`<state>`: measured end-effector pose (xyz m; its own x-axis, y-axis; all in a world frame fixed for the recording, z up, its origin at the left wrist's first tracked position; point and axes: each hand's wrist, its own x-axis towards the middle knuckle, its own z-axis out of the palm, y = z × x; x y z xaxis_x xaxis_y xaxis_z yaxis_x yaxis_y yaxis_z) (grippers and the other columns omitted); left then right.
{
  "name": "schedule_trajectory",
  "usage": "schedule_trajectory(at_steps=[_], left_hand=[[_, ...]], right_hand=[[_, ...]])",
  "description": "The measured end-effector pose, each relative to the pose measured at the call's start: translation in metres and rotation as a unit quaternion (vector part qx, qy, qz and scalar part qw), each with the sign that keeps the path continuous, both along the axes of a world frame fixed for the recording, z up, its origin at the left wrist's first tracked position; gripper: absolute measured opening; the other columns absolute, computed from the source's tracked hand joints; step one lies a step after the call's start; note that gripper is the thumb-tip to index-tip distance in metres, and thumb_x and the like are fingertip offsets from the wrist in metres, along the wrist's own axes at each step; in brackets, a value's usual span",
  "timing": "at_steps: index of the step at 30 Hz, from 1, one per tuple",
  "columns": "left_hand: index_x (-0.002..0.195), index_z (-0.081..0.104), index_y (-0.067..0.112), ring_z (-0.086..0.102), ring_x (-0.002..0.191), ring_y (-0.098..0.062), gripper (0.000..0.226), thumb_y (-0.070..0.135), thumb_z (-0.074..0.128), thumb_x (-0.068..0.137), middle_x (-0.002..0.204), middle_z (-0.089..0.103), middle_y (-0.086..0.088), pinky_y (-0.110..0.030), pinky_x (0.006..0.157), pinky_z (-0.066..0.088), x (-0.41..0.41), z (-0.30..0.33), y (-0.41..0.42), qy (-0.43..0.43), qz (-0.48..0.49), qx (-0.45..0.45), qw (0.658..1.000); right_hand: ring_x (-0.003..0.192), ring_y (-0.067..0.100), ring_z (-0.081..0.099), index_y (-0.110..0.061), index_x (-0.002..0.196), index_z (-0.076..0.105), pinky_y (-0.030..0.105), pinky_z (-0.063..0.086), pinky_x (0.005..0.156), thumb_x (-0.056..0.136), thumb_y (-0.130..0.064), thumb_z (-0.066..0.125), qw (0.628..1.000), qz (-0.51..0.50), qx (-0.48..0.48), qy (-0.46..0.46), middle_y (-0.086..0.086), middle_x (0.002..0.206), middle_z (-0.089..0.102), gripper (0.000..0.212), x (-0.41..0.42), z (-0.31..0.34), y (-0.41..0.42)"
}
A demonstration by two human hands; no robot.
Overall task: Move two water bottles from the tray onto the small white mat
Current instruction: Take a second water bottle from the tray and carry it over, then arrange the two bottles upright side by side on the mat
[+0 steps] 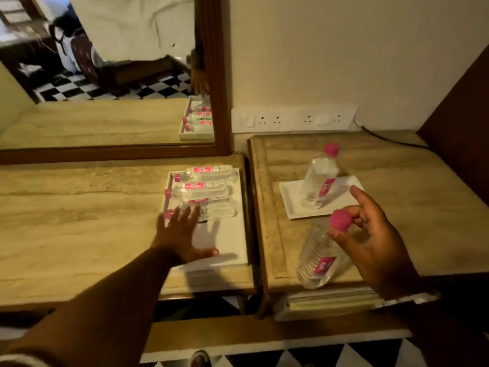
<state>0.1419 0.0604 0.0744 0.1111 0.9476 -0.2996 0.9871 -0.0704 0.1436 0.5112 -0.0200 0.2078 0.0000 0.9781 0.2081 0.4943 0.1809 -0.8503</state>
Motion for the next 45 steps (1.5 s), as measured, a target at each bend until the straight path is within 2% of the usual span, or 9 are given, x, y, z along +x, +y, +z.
schedule_trajectory(at_steps=[4, 11, 19, 31, 35, 38, 41, 43, 45], left_hand=[[0.155, -0.021, 0.023, -0.017, 0.151, -0.024, 0.146, 0.112, 0.027, 0.049, 0.167, -0.016, -0.004, -0.06, 0.116, -0.021, 0.115, -0.003, 0.008, -0.014, -0.1, 0.011, 0.995], [0.157, -0.017, 0.014, -0.019, 0.151, -0.03, 0.149, 0.109, 0.037, 0.055, 0.167, -0.018, -0.013, -0.055, 0.121, -0.012, 0.231, -0.023, -0.015, -0.1, -0.009, 0.028, 0.995], [0.157, -0.015, 0.012, -0.024, 0.149, -0.034, 0.142, 0.108, 0.024, 0.061, 0.165, -0.021, -0.014, -0.051, 0.121, -0.01, 0.242, -0.036, -0.021, -0.071, 0.022, 0.052, 0.996], [0.154, -0.025, 0.016, -0.028, 0.149, -0.027, 0.142, 0.108, 0.027, 0.06, 0.163, -0.029, -0.01, -0.052, 0.12, -0.015, 0.244, -0.035, -0.025, -0.132, 0.038, 0.091, 0.986], [0.153, -0.026, 0.019, -0.024, 0.15, -0.027, 0.133, 0.107, 0.017, 0.063, 0.161, -0.03, -0.009, -0.056, 0.122, -0.01, 0.252, -0.018, 0.007, -0.173, 0.054, 0.145, 0.973], [0.157, -0.013, 0.016, -0.013, 0.152, -0.028, 0.133, 0.103, 0.028, 0.065, 0.165, -0.015, -0.009, -0.054, 0.123, -0.007, 0.27, 0.0, 0.048, -0.204, 0.054, 0.178, 0.961], [0.155, 0.026, 0.02, 0.028, 0.146, -0.034, 0.115, 0.089, 0.058, 0.069, 0.159, 0.035, -0.012, -0.066, 0.118, 0.022, 0.29, 0.006, 0.076, -0.28, 0.069, 0.203, 0.936], [0.143, 0.044, 0.018, 0.051, 0.127, -0.025, 0.097, 0.078, 0.071, 0.072, 0.137, 0.058, -0.007, -0.062, 0.106, 0.042, 0.298, -0.001, 0.081, -0.323, 0.071, 0.226, 0.916], [0.138, 0.049, 0.016, 0.054, 0.121, -0.022, 0.09, 0.072, 0.074, 0.072, 0.131, 0.062, -0.006, -0.061, 0.108, 0.04, 0.307, -0.009, 0.079, -0.317, 0.092, 0.239, 0.913]], right_hand=[[0.101, -0.001, 0.057, -0.047, 0.136, 0.026, 0.009, 0.04, 0.08, 0.076, -0.026, 0.072, 1.0, 0.009, 0.009, -0.011, -0.007, 0.104, 0.063, 0.078, 0.069, 0.003, 0.005], [0.098, -0.011, 0.055, -0.031, 0.139, 0.031, 0.001, 0.035, 0.081, 0.074, -0.027, 0.072, 0.997, 0.042, 0.053, -0.037, -0.015, 0.099, 0.063, 0.077, 0.14, 0.033, 0.056], [0.096, -0.009, 0.057, -0.031, 0.133, 0.034, 0.01, 0.043, 0.085, 0.076, -0.013, 0.075, 0.995, -0.017, 0.1, 0.01, -0.019, 0.1, 0.06, 0.073, 0.146, 0.018, 0.115], [0.096, 0.016, 0.061, -0.015, 0.127, 0.042, 0.028, 0.047, 0.084, 0.072, -0.013, 0.079, 0.995, -0.02, 0.1, 0.024, -0.009, 0.097, 0.061, 0.066, 0.126, -0.021, 0.175], [0.097, 0.014, 0.058, -0.016, 0.126, 0.044, 0.021, 0.044, 0.083, 0.074, -0.018, 0.077, 0.996, 0.008, 0.089, 0.013, -0.007, 0.1, 0.059, 0.062, 0.133, -0.023, 0.182], [0.105, 0.012, 0.055, -0.019, 0.129, 0.043, 0.015, 0.041, 0.083, 0.075, -0.032, 0.074, 0.998, 0.044, 0.045, 0.029, -0.005, 0.114, 0.057, 0.064, 0.139, -0.031, 0.185], [0.111, -0.001, 0.051, -0.03, 0.133, 0.036, 0.013, 0.044, 0.085, 0.064, -0.061, 0.072, 0.993, 0.099, -0.024, 0.058, -0.012, 0.126, 0.051, 0.083, 0.154, -0.054, 0.185], [0.117, 0.002, 0.05, -0.041, 0.133, 0.03, 0.027, 0.047, 0.093, 0.056, -0.064, 0.077, 0.988, 0.123, -0.078, 0.046, -0.012, 0.13, 0.051, 0.093, 0.163, -0.08, 0.185], [0.122, 0.013, 0.047, -0.04, 0.139, 0.024, 0.039, 0.045, 0.097, 0.059, -0.046, 0.084, 0.983, 0.143, -0.119, 0.006, -0.005, 0.136, 0.049, 0.1, 0.169, -0.103, 0.184]])
